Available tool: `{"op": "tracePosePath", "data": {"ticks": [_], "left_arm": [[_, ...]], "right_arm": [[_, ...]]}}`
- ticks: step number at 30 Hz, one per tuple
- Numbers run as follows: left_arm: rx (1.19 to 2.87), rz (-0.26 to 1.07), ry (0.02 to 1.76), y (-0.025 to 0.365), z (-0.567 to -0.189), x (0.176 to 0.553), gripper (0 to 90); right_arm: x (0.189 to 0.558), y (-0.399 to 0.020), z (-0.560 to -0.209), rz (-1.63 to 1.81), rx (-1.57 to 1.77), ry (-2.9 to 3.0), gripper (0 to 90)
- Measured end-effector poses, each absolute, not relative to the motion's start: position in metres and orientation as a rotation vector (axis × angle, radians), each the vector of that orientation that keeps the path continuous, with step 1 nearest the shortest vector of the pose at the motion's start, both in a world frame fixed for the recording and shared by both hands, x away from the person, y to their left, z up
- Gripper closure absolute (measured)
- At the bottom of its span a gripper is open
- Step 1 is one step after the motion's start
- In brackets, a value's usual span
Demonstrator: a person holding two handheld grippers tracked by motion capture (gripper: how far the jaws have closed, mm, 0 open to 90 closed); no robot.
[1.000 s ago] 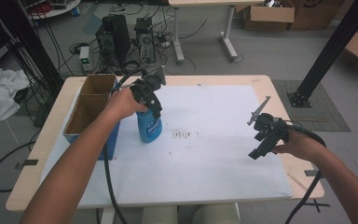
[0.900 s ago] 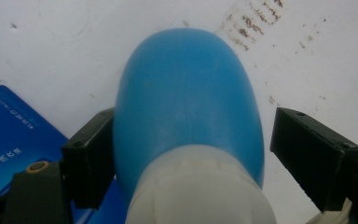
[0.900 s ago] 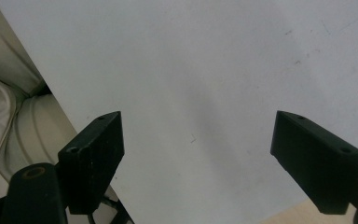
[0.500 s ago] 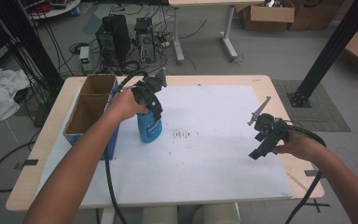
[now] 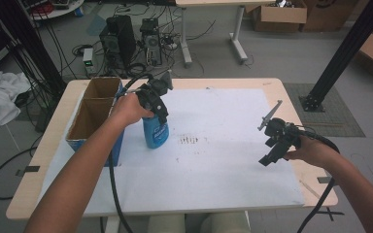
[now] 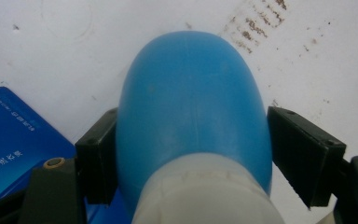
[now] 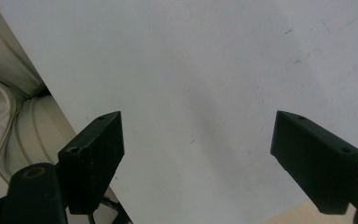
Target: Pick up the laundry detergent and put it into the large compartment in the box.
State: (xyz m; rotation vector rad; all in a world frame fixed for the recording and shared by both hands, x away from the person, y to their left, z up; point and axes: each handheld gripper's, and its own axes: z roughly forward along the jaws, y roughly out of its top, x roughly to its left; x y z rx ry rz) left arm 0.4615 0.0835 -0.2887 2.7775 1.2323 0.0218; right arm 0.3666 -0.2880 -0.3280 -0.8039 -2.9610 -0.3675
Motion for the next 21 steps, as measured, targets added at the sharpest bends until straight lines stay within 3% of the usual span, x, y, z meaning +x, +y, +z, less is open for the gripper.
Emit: {"op": "tracePosePath", "data": {"ticks": [21], "left_arm": [[2.771,0.036,1.251,0.0859,-0.2865,0.4596,30.9]], "right_arm": [[0.3652,-0.2874,-0.3277,-0.372,-0.812,-2.957,17.4]]}}
